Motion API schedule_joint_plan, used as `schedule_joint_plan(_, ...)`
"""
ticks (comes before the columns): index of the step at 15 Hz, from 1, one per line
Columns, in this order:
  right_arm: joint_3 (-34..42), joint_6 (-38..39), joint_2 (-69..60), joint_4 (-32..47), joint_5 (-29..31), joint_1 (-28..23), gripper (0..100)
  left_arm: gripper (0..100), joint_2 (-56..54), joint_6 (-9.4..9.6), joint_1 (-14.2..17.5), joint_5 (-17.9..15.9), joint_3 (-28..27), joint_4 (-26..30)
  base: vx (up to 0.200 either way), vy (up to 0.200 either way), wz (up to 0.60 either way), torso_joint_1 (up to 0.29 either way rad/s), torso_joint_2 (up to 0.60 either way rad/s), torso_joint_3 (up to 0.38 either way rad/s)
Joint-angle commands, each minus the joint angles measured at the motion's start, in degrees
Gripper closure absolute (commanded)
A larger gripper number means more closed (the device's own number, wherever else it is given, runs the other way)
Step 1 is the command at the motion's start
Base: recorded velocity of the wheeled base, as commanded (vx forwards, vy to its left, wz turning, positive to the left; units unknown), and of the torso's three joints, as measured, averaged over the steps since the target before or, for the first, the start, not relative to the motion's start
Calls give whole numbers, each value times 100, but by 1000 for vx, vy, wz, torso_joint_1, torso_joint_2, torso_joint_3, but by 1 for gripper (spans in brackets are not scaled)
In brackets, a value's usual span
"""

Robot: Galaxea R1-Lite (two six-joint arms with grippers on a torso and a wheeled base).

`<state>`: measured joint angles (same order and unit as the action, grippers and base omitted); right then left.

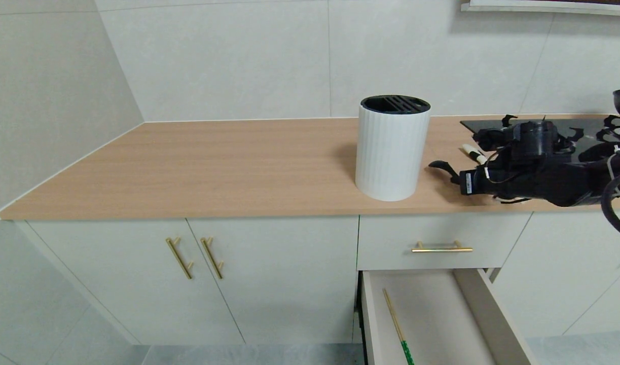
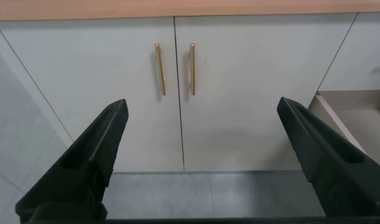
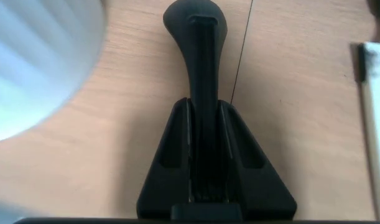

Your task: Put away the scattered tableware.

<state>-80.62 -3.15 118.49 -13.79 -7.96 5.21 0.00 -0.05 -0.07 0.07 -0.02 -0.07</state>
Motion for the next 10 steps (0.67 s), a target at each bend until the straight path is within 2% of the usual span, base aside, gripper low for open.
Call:
schedule_joint_plan(1, 99, 130, -670, 324, 154, 86, 100, 0, 0, -4, -1, 1, 2, -1, 0, 0, 0, 0, 0, 0)
schedule_joint_plan(2, 318, 288, -1214, 456, 383, 227, 100, 0, 0, -4, -1, 1, 2, -1, 0, 0, 0, 0, 0, 0)
schedule_joint_plan(4, 811, 455, -1847, 588, 462, 446, 100, 0, 0, -4, -1, 1, 2, -1, 0, 0, 0, 0, 0, 0)
schedule_joint_plan(5, 811, 455, -1847, 588, 462, 446, 100, 0, 0, -4, -1, 1, 2, -1, 0, 0, 0, 0, 0, 0)
schedule_joint_plan(10, 2586, 587, -3122, 605, 778, 481, 100, 0, 0, -4, -1, 1, 2, -1, 0, 0, 0, 0, 0, 0)
